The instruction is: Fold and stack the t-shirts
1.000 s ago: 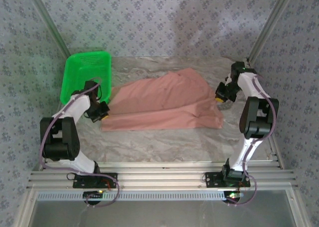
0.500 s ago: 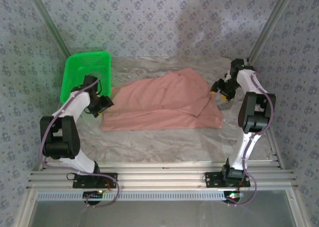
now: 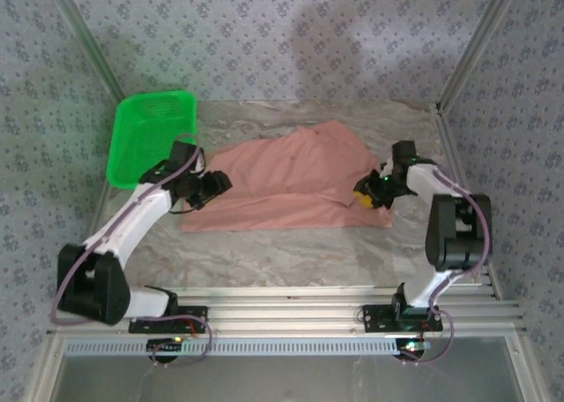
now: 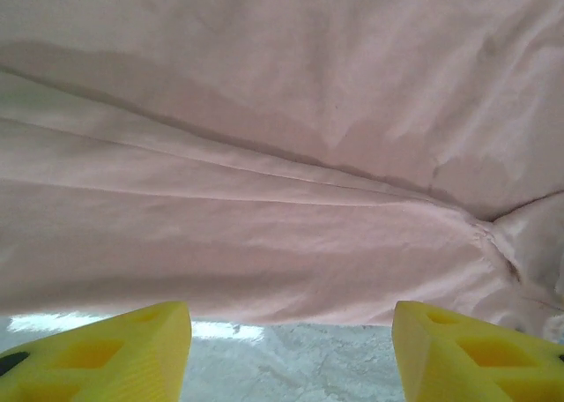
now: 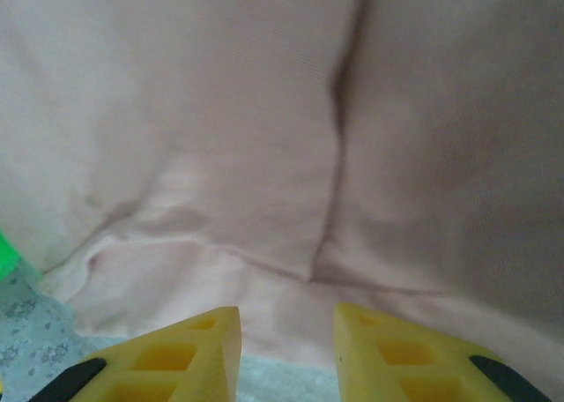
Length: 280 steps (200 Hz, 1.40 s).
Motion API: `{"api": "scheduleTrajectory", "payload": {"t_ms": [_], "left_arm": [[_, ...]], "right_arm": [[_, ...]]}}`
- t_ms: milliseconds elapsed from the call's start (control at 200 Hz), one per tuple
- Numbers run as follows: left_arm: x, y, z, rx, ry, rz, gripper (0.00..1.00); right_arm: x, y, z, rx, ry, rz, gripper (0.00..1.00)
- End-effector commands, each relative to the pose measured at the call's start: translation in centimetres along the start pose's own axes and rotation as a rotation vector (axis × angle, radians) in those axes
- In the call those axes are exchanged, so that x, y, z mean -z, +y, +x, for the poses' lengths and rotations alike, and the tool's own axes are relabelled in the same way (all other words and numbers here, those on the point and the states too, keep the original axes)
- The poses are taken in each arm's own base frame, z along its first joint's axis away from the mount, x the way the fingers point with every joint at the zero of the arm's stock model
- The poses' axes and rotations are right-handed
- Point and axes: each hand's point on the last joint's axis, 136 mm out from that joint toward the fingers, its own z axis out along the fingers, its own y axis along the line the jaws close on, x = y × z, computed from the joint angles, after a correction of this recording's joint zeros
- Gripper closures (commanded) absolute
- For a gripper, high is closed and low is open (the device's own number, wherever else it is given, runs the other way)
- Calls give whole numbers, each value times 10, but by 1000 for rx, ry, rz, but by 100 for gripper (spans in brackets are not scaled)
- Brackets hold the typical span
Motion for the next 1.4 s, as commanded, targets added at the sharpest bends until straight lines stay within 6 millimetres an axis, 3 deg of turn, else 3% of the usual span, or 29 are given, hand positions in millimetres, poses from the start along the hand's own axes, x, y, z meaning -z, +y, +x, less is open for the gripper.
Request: {"api": "scheduleTrajectory", "payload": {"t_ms": [0,120,360,460,640,819,1129,1244,1264,1394], "left_arm": [[-16,-37,-4,-42,24,108,39],[-37,-35,-2,-22,51,95,40],[-51,-24,-4,-1,52,48,41],[-50,-22,-5,1,47,29,41],[-42,-16,-5,4,30,3,41],[-48,-4,3,20,42,-22,41],[-51,12,5,36,27,-71,41],[-49,16,8,33,27,-81,41],[-48,17,8,32,25,-83,41],[-45,21,10,25,25,-94,41]], "right_arm": [[-11,30,-2,-4,13,-90,65],[-27,21,3,-48,47,-51,65],[-43,13,-5,-81,56,0,65],[-39,20,-5,-83,63,-5,62],[-22,23,13,-84,55,5,55],[-33,8,22,-118,59,18,55],[-41,18,-7,-80,24,44,55],[-46,17,-22,-84,16,68,61],[-42,26,-31,-68,-3,57,62],[-38,36,-48,-49,-26,57,72]]}}
